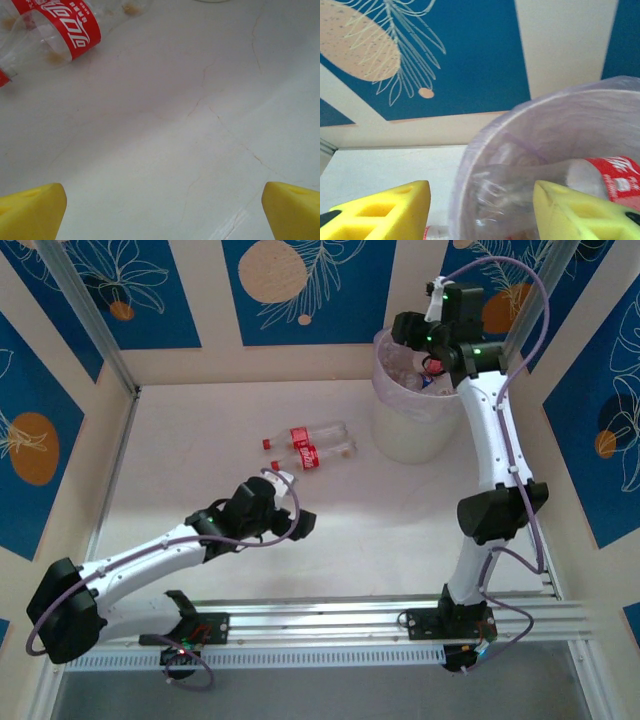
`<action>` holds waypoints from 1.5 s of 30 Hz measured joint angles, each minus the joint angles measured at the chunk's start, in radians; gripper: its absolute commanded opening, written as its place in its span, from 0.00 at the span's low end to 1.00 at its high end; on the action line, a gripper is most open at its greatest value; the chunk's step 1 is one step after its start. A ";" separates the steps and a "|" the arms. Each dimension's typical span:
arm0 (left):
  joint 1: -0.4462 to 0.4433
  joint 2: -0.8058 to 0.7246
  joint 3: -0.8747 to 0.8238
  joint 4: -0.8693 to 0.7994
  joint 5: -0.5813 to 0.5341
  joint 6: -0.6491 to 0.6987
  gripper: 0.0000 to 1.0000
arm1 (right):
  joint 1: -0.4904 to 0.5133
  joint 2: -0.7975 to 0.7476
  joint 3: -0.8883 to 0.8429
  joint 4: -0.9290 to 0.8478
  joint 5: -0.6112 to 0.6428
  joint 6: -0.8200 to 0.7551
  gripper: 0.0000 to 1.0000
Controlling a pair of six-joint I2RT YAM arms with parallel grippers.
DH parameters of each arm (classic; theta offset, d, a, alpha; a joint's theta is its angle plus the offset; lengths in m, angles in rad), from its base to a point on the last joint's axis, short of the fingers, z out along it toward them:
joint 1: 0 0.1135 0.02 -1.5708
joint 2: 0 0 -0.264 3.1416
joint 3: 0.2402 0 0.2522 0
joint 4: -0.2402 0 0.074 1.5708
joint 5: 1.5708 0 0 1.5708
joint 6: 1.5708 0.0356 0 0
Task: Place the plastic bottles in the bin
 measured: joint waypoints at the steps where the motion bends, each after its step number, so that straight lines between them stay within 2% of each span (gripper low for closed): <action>1: 0.000 -0.001 0.002 0.002 0.001 0.000 1.00 | 0.012 0.016 0.010 -0.004 0.012 -0.008 0.53; 7: 0.001 -0.056 -0.001 -0.008 -0.001 0.000 1.00 | 0.027 0.113 -0.024 -0.035 0.080 -0.032 0.50; 11: 0.008 -0.100 -0.012 -0.012 -0.004 0.000 1.00 | 0.032 0.104 -0.112 0.033 0.089 -0.033 0.48; 16: 0.019 -0.103 -0.013 -0.020 -0.004 0.000 1.00 | 0.024 0.092 -0.133 0.070 0.079 -0.032 0.49; 23: 0.031 -0.095 -0.010 -0.031 -0.002 0.008 1.00 | 0.005 0.077 -0.138 0.076 0.033 -0.006 0.68; 27: 0.068 -0.035 0.042 -0.068 0.020 0.047 1.00 | -0.016 0.033 -0.159 0.051 0.004 0.012 0.77; 32: 0.166 0.089 0.154 -0.092 0.074 0.130 1.00 | -0.042 -0.100 -0.226 0.045 -0.043 0.028 0.86; 36: 0.248 0.226 0.257 -0.095 0.111 0.210 1.00 | -0.066 -0.285 -0.370 0.061 -0.099 0.036 0.89; 45: 0.280 0.541 0.493 -0.142 0.165 0.427 0.99 | -0.116 -0.692 -0.756 0.035 -0.212 0.060 0.94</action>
